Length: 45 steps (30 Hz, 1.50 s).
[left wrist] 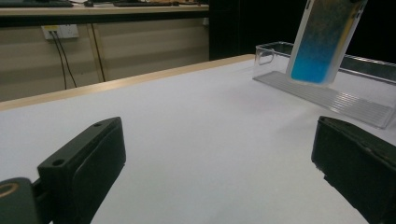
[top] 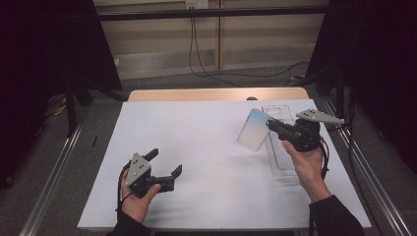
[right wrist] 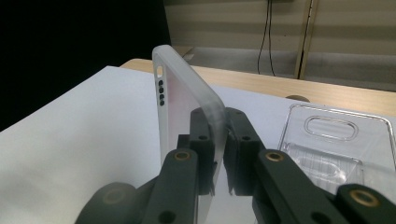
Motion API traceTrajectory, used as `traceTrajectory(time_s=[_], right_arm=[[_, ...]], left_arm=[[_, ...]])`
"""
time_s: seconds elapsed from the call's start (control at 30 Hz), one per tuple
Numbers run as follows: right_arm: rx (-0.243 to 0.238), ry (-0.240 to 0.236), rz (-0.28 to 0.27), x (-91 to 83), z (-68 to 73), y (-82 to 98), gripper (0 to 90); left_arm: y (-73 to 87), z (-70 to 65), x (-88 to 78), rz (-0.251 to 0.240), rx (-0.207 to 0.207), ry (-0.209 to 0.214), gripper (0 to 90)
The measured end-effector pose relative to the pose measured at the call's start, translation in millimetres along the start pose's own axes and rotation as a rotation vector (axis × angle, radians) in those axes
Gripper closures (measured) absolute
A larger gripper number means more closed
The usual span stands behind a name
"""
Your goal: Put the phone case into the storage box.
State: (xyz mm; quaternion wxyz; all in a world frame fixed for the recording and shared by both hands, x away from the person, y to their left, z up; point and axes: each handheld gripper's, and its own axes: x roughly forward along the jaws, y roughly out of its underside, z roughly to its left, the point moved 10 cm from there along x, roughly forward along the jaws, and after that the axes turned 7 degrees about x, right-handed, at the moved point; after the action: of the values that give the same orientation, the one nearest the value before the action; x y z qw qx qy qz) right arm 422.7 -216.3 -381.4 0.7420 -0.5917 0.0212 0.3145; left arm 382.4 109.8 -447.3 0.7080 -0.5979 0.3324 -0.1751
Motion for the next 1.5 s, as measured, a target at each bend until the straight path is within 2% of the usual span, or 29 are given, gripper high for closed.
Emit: traceTrajectory(time_s=[0.17,0.23,0.27,0.33,0.4,0.47,0.63,0.7,0.77,0.83,0.9,1.07,1.13,1.27,1.5], right_arm=[[-0.008,0.005,-0.006,-0.5,-2.0,-4.0,82.5],[-0.007,0.005,-0.014,-1.3,-2.7,-7.0,82.5],[-0.01,0.006,-0.017,-1.6,-2.9,-8.2,82.5],[-0.025,0.009,-0.019,-2.4,-3.4,-10.6,82.5],[-0.024,0.01,-0.021,-2.8,-4.9,-13.3,82.5],[-0.021,0.014,-0.032,-4.0,-7.3,-17.1,82.5],[-0.018,0.025,-0.053,-9.1,-12.9,-26.5,82.5],[-0.013,0.031,-0.058,-10.4,-16.0,-30.1,82.5],[-0.01,0.039,-0.062,-11.5,-19.4,-33.4,82.5],[-0.009,0.047,-0.068,-13.3,-22.6,-37.2,82.6],[-0.012,0.058,-0.073,-16.0,-26.3,-42.0,82.6],[-0.015,0.083,-0.08,-19.6,-35.9,-52.0,82.6],[-0.015,0.095,-0.083,-20.3,-40.8,-55.4,82.5],[-0.015,0.117,-0.084,-18.7,-50.6,-59.5,82.6],[-0.049,0.141,-0.085,-12.4,-65.9,-63.9,82.6]], left_arm=[[0.6,7.1,-10.3,-0.017,-0.025,-0.023,2.7],[0.4,10.2,-15.5,-0.042,-0.061,-0.031,3.2],[0.7,11.8,-17.8,-0.046,-0.069,-0.05,3.7],[2.1,13.7,-20.8,-0.035,-0.039,-0.062,3.8],[2.1,14.6,-23.4,-0.051,-0.063,-0.065,3.8],[4.2,16.5,-26.6,-0.044,-0.049,-0.066,3.8],[9.0,23.6,-35.8,-0.043,-0.075,-0.087,3.7],[10.7,26.9,-39.1,-0.036,-0.053,-0.106,3.6],[12.5,26.8,-41.0,-0.034,-0.061,-0.103,3.6],[14.6,26.6,-42.5,-0.025,-0.047,-0.107,3.5],[15.0,25.4,-42.8,-0.028,-0.056,-0.104,3.6],[16.6,26.0,-41.5,-0.021,-0.044,-0.103,3.6],[17.2,25.0,-39.0,-0.024,-0.055,-0.098,3.6],[18.9,26.4,-36.4,-0.015,-0.046,-0.097,3.7],[19.5,26.1,-32.9,-0.013,-0.04,-0.096,3.7]])
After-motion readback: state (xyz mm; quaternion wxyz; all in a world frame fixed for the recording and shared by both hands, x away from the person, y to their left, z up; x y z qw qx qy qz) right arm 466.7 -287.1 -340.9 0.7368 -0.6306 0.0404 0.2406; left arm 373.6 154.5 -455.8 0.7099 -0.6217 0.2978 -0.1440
